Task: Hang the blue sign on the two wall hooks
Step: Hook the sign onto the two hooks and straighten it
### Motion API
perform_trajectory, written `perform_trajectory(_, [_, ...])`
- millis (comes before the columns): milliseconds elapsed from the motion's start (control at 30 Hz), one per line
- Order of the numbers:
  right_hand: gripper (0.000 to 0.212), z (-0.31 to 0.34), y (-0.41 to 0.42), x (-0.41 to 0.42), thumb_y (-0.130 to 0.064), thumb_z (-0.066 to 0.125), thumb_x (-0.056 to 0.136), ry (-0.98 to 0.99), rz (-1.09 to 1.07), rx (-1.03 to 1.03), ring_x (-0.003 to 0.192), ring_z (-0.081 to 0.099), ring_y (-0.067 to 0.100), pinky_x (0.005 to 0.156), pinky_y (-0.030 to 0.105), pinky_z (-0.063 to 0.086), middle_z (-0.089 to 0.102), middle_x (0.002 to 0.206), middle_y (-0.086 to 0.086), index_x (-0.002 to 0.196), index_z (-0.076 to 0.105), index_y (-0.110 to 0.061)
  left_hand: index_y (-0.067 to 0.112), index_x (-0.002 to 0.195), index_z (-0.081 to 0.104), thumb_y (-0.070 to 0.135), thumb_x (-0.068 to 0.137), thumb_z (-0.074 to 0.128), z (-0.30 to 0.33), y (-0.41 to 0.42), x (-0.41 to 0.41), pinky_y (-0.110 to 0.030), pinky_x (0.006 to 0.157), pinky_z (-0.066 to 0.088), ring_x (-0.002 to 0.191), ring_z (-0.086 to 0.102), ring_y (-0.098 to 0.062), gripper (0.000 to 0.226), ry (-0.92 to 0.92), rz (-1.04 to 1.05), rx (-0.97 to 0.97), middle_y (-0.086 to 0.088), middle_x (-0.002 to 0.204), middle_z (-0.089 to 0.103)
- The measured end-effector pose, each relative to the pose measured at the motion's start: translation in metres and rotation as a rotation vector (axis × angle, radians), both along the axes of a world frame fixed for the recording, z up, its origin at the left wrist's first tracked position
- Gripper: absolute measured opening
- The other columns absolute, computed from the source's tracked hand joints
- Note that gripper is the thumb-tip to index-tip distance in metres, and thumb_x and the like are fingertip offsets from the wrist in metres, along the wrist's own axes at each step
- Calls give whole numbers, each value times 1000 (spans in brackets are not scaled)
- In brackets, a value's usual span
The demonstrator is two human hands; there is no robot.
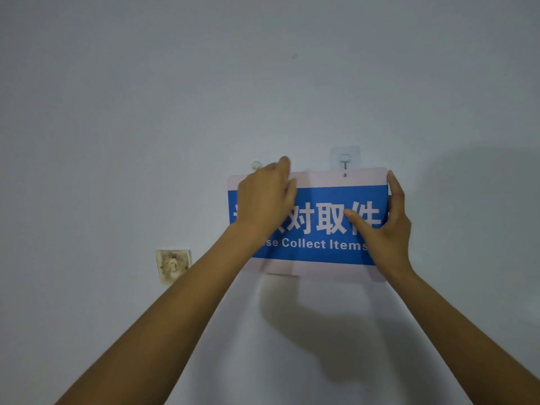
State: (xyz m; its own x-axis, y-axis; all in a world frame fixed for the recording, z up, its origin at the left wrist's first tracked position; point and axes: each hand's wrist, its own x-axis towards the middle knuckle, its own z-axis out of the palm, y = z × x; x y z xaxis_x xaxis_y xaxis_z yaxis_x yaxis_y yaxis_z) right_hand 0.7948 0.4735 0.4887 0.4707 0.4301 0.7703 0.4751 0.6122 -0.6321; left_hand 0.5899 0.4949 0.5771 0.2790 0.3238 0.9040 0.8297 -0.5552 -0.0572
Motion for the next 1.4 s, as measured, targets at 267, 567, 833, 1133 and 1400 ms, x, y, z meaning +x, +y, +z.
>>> perform_trajectory(267, [84,5,-12,4,-27,73,83,-43,80,-36,91,68,6,73,25,58,59,122,-9,148,21,-35,9,115,57,34,97,42,10,24,57,-38,92,38,104,54,-27,34,82,-197,-150,-9,111,63])
perform_trajectory(567, [26,45,-15,34,-38,47,97,35,337,-223,71,71,6,62,21,52,71,94,-1,111,54,-17,10,102,59,35,94,52,18,27,57,-48,96,42,91,59,-24,26,11,-386,-416,-6,99,67])
perform_trajectory(833, [28,64,6,35,-39,59,91,-55,147,-143,73,71,10,63,15,52,68,90,-7,103,53,-15,14,103,57,35,93,53,23,25,64,-50,96,44,97,60,-23,23,-66,-405,-436,-3,105,68])
perform_trajectory(1133, [35,73,10,37,-38,62,90,-128,63,-18,80,71,10,64,17,58,65,104,-8,116,43,-25,16,98,55,34,90,57,23,31,69,-52,95,46,96,61,-23,20,-176,-482,-399,-3,102,66])
perform_trajectory(1400, [28,59,21,42,-41,60,90,-174,6,-19,74,71,5,65,19,57,60,92,-23,109,41,-33,15,97,57,33,89,60,16,40,73,-51,93,47,91,61,-20,20,-155,-473,-347,0,98,67])
